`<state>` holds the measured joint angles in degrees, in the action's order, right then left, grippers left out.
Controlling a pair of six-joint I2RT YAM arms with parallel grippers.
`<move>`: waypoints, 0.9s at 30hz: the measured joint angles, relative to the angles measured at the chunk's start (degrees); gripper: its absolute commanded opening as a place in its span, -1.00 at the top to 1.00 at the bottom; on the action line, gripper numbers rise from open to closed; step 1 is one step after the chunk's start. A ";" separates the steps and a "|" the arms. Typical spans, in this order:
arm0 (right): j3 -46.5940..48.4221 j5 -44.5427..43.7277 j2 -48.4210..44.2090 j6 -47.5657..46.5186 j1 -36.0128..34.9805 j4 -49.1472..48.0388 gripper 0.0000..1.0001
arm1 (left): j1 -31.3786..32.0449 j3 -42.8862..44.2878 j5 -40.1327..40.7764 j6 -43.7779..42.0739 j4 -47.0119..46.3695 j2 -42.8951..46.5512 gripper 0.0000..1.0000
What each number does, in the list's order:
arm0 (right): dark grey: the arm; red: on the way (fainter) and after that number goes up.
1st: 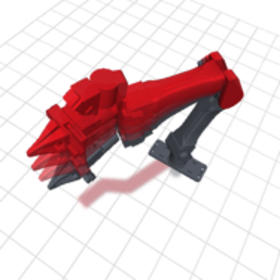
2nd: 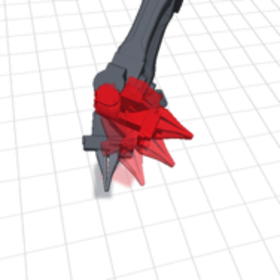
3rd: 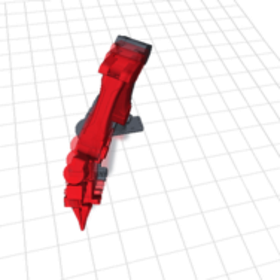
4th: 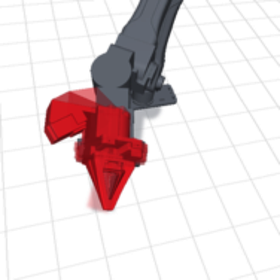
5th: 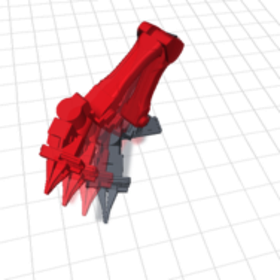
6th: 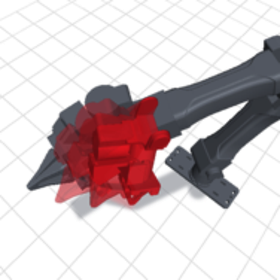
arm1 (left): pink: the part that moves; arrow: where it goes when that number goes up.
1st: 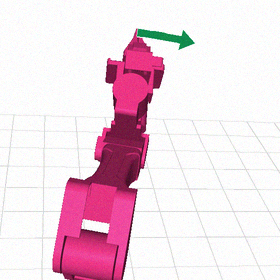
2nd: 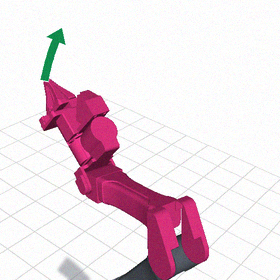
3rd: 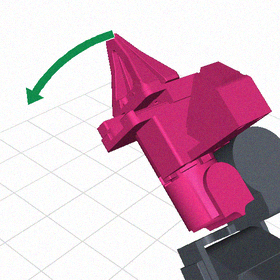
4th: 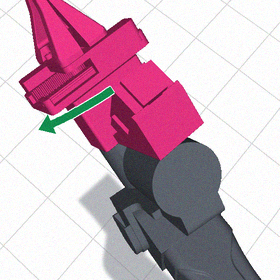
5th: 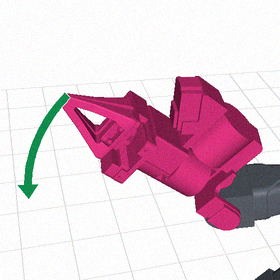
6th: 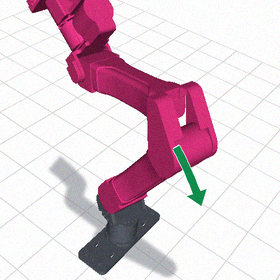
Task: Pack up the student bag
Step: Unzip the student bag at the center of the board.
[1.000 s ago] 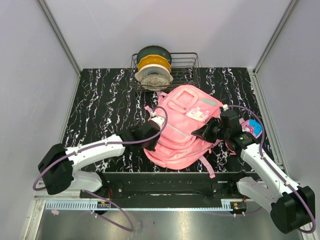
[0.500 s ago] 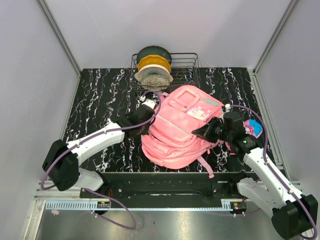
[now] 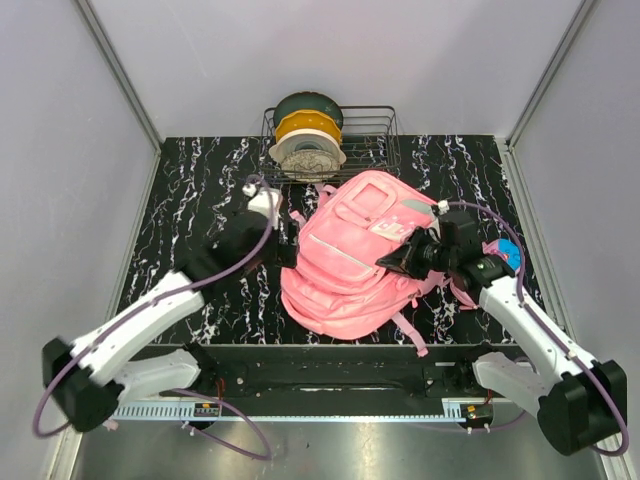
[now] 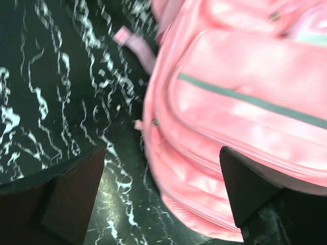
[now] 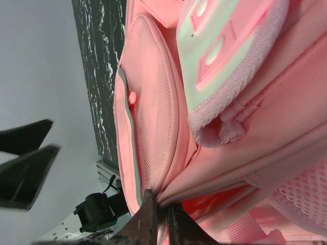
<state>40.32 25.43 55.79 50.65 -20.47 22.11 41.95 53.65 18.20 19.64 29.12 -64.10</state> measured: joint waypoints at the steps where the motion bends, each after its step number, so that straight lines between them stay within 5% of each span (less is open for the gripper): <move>1: 1.03 0.96 1.36 -0.17 0.00 0.04 1.00 | 0.00 -0.31 -1.22 -0.24 -0.28 3.50 -0.98; 6: 5.25 4.35 5.53 0.09 0.00 -1.36 1.00 | 0.00 -0.55 -7.34 -0.09 -2.38 13.49 -0.98; 15: 5.31 8.90 5.84 3.56 -0.02 -10.56 1.00 | 1.44 -6.80 -13.62 9.97 -2.95 11.47 -0.98; 27: 6.38 9.57 6.75 0.52 -0.02 -7.19 1.00 | 15.93 6.03 -18.45 -13.81 -4.83 2.75 -0.98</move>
<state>46.70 35.00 62.54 51.18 -20.49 14.92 57.89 59.68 -0.25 5.82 24.29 -61.34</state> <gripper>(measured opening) 0.059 0.988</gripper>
